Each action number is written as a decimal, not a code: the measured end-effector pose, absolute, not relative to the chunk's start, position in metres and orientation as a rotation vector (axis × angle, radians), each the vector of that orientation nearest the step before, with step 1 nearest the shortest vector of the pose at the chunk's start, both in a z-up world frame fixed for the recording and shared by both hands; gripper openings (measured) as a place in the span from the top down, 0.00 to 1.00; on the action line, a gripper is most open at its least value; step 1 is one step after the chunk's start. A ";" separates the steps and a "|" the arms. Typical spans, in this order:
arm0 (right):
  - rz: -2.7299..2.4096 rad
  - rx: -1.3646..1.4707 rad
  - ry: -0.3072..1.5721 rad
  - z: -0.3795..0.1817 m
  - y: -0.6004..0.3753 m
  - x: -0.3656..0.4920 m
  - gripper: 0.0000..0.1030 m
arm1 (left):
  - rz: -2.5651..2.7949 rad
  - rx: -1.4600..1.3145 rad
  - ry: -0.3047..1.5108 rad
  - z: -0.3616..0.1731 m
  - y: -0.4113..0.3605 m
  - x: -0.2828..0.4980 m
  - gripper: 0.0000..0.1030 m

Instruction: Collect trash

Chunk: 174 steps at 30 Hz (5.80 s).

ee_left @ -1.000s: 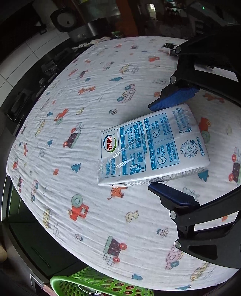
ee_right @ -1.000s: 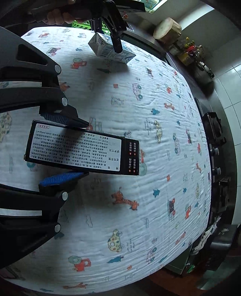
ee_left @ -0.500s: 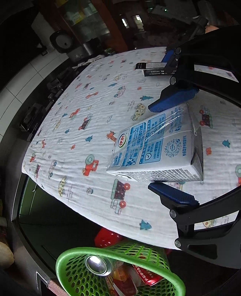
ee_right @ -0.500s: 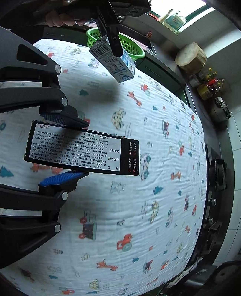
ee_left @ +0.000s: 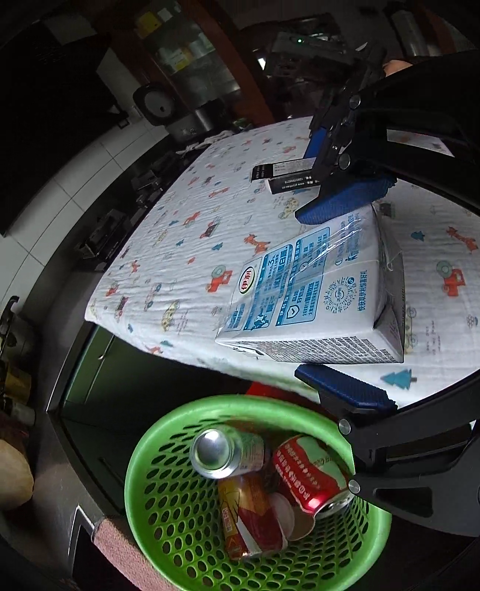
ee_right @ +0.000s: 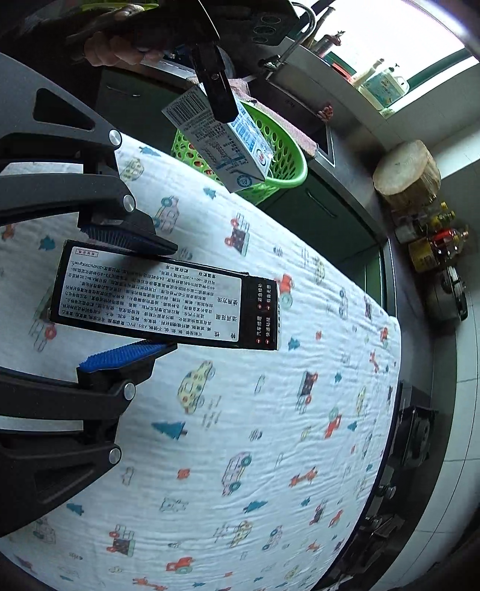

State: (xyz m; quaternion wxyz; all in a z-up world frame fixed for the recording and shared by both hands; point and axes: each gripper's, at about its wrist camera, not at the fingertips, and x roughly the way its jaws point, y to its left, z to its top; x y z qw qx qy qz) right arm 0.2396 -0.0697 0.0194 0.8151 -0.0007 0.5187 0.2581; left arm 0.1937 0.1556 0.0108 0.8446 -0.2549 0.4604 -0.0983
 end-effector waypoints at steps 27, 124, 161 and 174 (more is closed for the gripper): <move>0.831 -0.072 1.143 0.012 0.159 0.265 0.56 | 0.151 -0.591 1.019 -0.051 0.336 0.167 0.23; 0.523 -0.081 0.723 0.025 -0.091 0.046 0.08 | 0.247 0.012 0.621 0.039 0.075 -0.024 0.05; 0.508 -0.101 0.708 0.027 -0.100 0.044 0.08 | 0.256 0.004 0.631 0.036 0.076 -0.020 0.05; 0.502 -0.097 0.714 0.024 -0.101 0.044 0.07 | 0.254 0.006 0.634 0.033 0.073 -0.020 0.05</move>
